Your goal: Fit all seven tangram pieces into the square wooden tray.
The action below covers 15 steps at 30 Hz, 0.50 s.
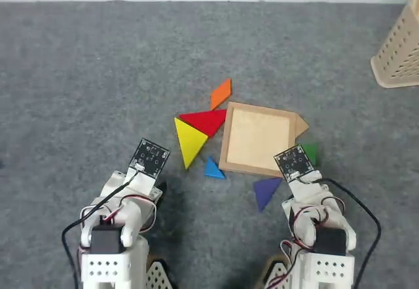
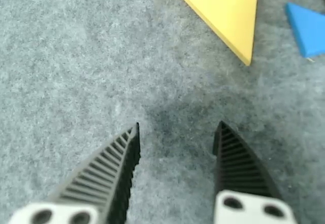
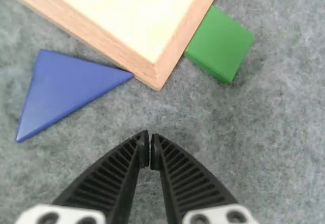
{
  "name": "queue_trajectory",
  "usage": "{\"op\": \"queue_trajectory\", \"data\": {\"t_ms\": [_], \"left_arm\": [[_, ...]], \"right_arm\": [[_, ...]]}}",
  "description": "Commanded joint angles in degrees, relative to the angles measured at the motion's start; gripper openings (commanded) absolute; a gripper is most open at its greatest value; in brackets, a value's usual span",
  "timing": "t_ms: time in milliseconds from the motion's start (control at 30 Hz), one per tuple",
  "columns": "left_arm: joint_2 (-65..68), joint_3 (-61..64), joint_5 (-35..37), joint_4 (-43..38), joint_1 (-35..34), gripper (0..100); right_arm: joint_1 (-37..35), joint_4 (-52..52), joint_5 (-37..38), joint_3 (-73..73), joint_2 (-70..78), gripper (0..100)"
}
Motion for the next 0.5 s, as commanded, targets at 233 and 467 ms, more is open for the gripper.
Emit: {"op": "queue_trajectory", "data": {"t_ms": [233, 467], "left_arm": [[-0.70, -0.31, -0.35, 0.09, 0.18, 22], [-0.70, -0.31, -0.35, 0.09, 0.18, 22]], "right_arm": [[-0.22, 0.40, 0.09, 0.97, -0.84, 0.6], [-0.48, -4.70, 0.44, 0.44, -0.92, 0.6]]}}
